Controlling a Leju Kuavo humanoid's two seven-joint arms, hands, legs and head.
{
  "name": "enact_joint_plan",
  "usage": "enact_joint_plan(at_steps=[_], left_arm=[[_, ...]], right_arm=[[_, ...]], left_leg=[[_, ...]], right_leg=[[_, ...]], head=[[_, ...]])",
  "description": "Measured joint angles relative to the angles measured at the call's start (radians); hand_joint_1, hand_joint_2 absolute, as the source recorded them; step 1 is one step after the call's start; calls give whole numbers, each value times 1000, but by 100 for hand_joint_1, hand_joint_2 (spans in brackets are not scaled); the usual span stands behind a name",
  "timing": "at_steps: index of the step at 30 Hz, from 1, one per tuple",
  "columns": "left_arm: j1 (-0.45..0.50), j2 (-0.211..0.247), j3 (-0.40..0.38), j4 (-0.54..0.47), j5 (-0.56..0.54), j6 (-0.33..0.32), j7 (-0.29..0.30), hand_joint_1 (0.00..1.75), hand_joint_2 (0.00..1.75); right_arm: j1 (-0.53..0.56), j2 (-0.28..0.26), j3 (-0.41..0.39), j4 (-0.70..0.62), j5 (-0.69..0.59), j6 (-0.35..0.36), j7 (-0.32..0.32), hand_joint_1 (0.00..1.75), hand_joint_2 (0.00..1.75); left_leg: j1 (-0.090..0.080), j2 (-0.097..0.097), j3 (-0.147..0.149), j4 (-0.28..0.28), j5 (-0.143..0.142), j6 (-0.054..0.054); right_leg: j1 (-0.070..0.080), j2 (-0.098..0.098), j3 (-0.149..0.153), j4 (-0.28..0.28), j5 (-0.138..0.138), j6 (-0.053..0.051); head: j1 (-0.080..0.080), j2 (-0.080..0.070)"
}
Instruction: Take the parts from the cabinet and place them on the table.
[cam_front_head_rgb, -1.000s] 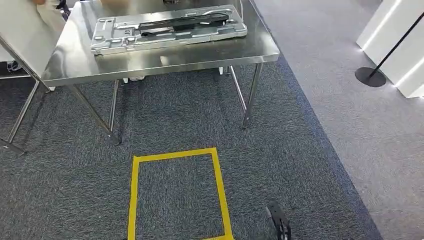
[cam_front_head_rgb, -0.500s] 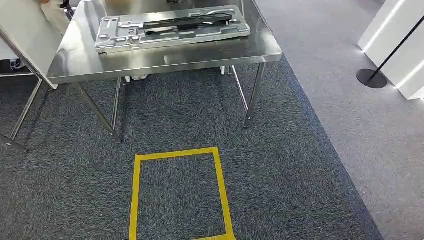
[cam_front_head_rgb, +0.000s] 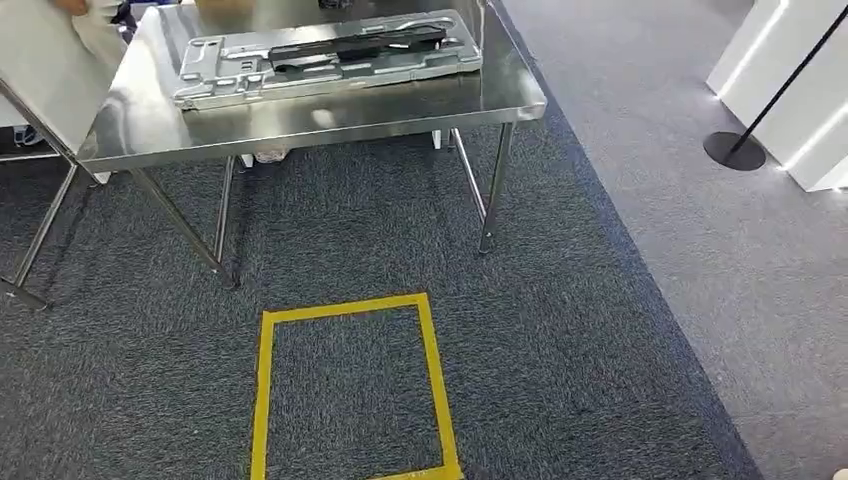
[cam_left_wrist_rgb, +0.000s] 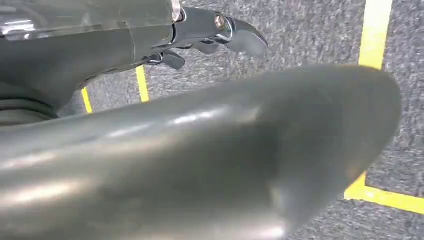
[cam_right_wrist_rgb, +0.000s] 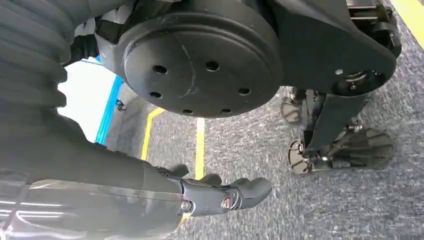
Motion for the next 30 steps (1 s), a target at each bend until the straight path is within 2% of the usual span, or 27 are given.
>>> enact_joint_plan(at_steps=[1, 2, 3, 11, 22, 26, 30], left_arm=[[0, 0, 0, 0, 0, 0, 0, 0, 0], [3, 0, 0, 0, 1, 0, 0, 0, 0], [5, 0, 0, 0, 2, 0, 0, 0, 0], [7, -1, 1, 0, 4, 0, 0, 0, 0], [7, -1, 1, 0, 6, 8, 0, 0, 0], [8, -1, 1, 0, 3, 26, -26, 0, 0], [8, -1, 2, 0, 9, 2, -32, 0, 0]], right_arm=[[0, 0, 0, 0, 3, -1, -2, 0, 175], [0, 0, 0, 0, 7, -3, -5, 0, 175], [0, 0, 0, 0, 13, -9, -8, 0, 175], [0, 0, 0, 0, 26, -12, -17, 0, 175], [0, 0, 0, 0, 34, -7, -37, 0, 175], [1, 0, 0, 0, 48, -11, -49, 0, 175], [1, 0, 0, 0, 54, -11, -43, 0, 175]], left_leg=[[-2, 0, -3, 0, 3, -5], [3, -2, -3, -3, 6, -12], [-1, -2, -3, -3, 5, -13], [-6, -1, -7, 1, 8, 0], [-6, -2, -8, 2, 8, 0], [-5, -2, -7, 2, 8, 0], [-5, -2, -7, 2, 8, 0]], right_leg=[[-4, -2, -2, 0, 2, 5], [0, -2, -3, 3, -6, 2], [-4, -2, -3, 2, -3, 2], [-8, -2, -2, -5, 7, 18], [-11, -2, -3, -5, 8, 19], [-11, -2, -3, -5, 8, 19], [-11, -2, -3, -5, 8, 19]], head=[[-1, 0], [1, 0], [-1, 0], [0, 0], [0, 0], [0, 0], [0, 0]])
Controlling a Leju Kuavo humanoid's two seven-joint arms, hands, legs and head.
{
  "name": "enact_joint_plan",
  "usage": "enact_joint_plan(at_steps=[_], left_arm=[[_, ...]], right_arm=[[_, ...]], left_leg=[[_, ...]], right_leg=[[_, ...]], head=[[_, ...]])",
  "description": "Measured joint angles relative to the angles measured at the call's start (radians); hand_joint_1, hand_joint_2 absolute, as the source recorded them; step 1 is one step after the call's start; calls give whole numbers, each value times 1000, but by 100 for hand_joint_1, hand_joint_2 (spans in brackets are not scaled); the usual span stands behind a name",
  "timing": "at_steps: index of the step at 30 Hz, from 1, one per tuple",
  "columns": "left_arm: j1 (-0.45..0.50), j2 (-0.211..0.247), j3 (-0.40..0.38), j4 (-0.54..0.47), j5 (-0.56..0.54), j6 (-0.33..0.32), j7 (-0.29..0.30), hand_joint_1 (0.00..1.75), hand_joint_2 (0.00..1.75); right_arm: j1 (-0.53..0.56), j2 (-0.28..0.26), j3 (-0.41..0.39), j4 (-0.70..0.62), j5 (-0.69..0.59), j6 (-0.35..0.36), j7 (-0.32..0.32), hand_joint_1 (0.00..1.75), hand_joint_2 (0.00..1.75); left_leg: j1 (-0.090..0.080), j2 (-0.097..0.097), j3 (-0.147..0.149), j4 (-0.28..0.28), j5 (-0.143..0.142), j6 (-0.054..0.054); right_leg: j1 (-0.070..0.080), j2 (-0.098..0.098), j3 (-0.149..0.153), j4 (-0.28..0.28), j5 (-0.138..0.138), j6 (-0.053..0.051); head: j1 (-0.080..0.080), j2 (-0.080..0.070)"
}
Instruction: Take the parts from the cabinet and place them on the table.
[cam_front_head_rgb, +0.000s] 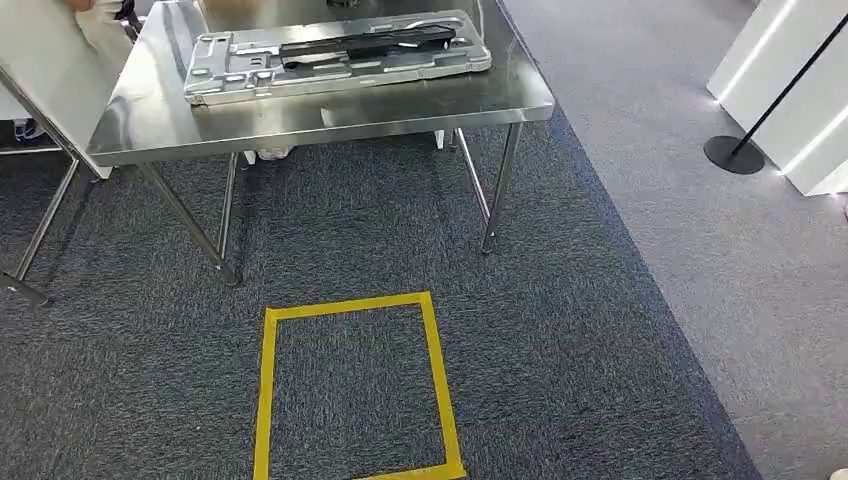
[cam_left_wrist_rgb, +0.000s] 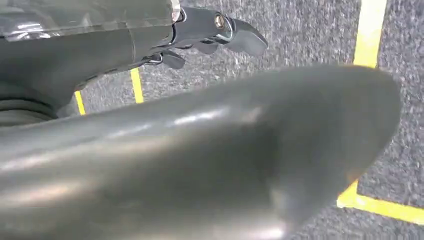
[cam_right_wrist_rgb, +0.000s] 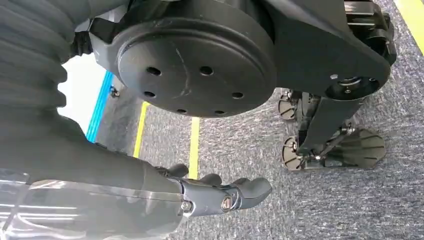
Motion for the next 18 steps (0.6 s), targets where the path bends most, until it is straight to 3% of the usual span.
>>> enact_joint_plan(at_steps=[3, 4, 15, 18], left_arm=[[0, 0, 0, 0, 0, -6, 2, 0, 0], [0, 0, 0, 0, 0, -7, 3, 0, 175], [-2, 0, -10, 0, -39, -30, 47, 0, 175], [-4, 0, -12, 0, -24, -67, 53, 0, 175]], right_arm=[[0, 0, 0, 0, 1, 1, 6, 0, 175], [0, 0, 0, 0, 3, 2, 6, 0, 175], [-3, 2, 14, 0, 33, 19, 10, 0, 175], [-3, 2, 16, 0, 36, 20, 10, 0, 175]], left_leg=[[0, 0, 0, 0, 0, 0], [0, 0, 0, 0, 0, 0], [0, 0, 0, 0, 0, 0], [0, 0, 0, 0, 0, 0]], right_leg=[[0, 0, 0, 0, 0, 0], [0, 0, 0, 0, 0, 0], [0, 0, 0, 0, 0, 0], [0, 0, 0, 0, 0, 0]], head=[[0, 0], [0, 0], [0, 0], [0, 0]])
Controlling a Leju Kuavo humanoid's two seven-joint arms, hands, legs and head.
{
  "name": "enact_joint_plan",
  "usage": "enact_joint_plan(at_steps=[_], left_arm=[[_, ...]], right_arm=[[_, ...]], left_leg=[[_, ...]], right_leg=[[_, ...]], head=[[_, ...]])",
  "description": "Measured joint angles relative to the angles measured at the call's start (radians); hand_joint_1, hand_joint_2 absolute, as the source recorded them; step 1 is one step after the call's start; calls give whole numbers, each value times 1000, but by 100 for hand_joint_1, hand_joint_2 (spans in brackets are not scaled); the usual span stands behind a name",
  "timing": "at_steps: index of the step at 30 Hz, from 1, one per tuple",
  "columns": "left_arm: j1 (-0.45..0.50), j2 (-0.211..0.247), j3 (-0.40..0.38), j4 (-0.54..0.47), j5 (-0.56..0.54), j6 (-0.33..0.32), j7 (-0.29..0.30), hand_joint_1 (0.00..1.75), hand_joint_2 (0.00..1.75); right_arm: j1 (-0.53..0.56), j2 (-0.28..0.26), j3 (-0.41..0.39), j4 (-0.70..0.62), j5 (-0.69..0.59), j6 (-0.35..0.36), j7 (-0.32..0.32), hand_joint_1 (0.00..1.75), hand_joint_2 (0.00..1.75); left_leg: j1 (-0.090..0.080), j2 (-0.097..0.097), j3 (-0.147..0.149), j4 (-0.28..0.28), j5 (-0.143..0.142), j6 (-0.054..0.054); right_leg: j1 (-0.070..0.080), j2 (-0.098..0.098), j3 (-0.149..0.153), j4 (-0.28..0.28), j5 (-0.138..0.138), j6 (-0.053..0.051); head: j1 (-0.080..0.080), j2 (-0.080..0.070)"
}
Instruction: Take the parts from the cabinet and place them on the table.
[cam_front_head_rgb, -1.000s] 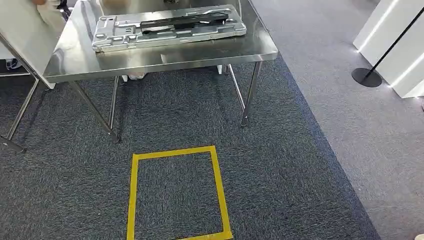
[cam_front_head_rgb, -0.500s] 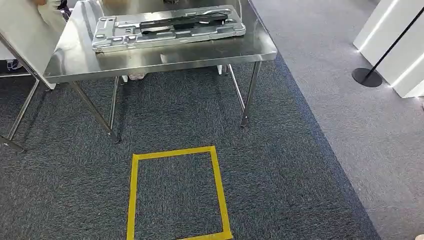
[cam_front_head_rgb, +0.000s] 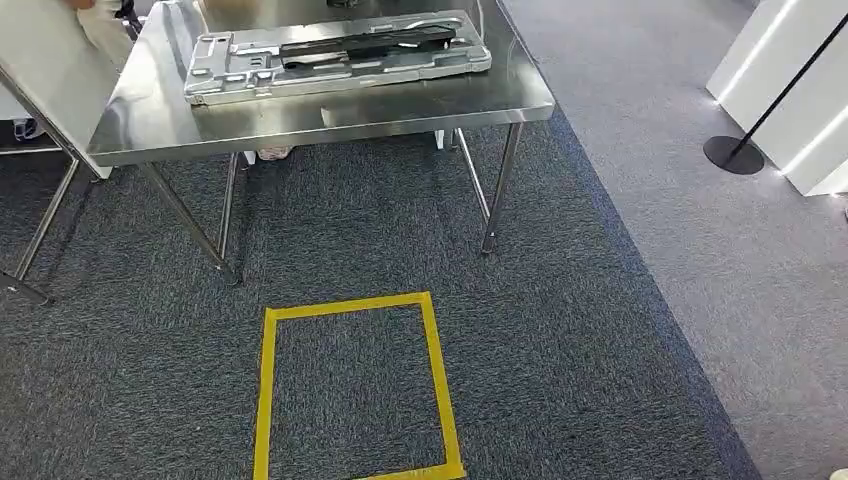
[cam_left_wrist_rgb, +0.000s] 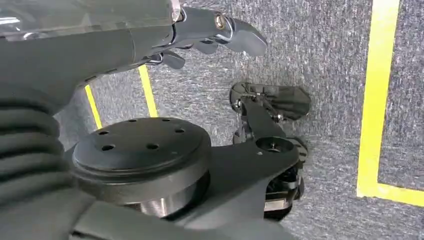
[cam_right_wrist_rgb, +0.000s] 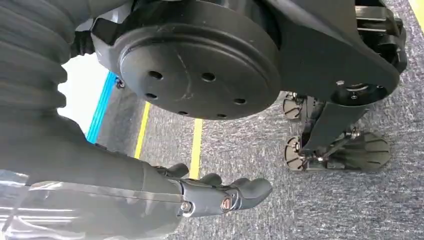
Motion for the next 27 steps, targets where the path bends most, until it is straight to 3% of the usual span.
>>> enact_joint_plan(at_steps=[15, 27], left_arm=[[-1, -2, 1, 0, 21, -31, 31, 0, 175], [66, 40, -255, -29, 214, -38, 61, 0, 175]], right_arm=[[0, 0, 1, 0, 6, -2, 10, 0, 175], [46, -24, 130, -32, -125, -3, -2, 0, 175]], left_leg=[[0, 0, 0, 0, 0, 0], [0, 0, 0, 0, 0, 0]], right_leg=[[0, 0, 0, 0, 0, 0], [0, 0, 0, 0, 0, 0]], head=[[0, 0], [0, 0]])
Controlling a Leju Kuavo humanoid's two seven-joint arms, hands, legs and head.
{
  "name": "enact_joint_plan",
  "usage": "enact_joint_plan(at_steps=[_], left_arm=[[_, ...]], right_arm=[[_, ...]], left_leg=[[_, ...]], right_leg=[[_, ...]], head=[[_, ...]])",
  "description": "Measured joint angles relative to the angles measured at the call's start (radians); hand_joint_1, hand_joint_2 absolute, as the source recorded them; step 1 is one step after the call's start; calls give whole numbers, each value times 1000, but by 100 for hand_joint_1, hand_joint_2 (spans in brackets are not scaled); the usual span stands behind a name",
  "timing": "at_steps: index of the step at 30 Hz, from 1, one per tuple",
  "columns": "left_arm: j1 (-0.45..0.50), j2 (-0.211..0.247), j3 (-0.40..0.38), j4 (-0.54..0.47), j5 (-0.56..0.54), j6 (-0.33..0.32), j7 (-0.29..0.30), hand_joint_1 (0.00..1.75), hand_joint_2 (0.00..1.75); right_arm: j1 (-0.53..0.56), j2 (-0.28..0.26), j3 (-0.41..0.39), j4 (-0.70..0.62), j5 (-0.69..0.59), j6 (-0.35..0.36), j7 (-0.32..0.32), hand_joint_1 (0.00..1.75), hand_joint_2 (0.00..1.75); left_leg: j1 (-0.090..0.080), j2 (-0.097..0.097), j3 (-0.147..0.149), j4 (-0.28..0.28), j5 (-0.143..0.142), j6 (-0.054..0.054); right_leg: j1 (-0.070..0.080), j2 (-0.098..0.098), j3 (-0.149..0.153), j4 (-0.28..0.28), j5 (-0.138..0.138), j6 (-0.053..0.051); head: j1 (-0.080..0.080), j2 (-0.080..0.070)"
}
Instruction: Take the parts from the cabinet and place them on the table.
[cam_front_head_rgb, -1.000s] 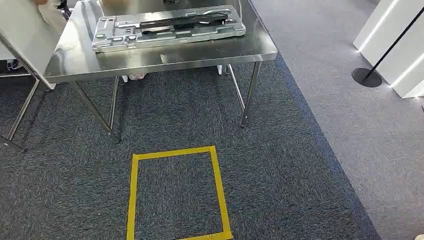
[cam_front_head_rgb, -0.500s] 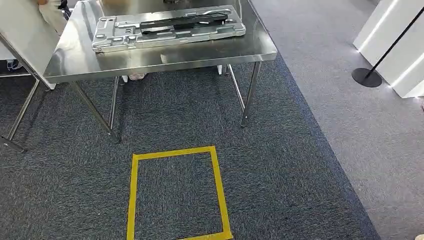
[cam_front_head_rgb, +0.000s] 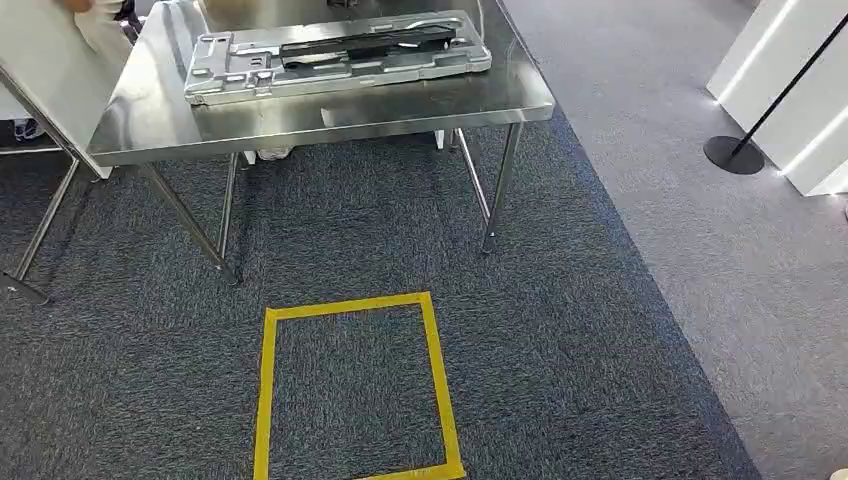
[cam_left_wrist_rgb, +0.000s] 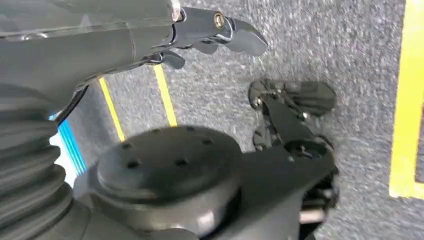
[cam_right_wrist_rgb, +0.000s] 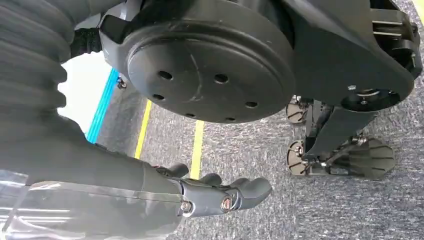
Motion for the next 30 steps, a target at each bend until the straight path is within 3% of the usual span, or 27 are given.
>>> enact_joint_plan(at_steps=[22, 30], left_arm=[[148, 101, -575, -104, 391, -6, 66, 0, 175], [175, 120, -693, -122, 474, -8, 78, 0, 175]], right_arm=[[114, -61, 290, -111, -278, 2, -23, 0, 175], [140, -81, 351, -138, -333, 2, -23, 0, 175]], left_leg=[[0, 0, 0, 0, 0, 0], [0, 0, -1, 0, 0, 0]], right_leg=[[0, 0, -1, 0, 0, 0], [0, 0, -1, 0, 0, 0]], head=[[0, 0], [0, 0]])
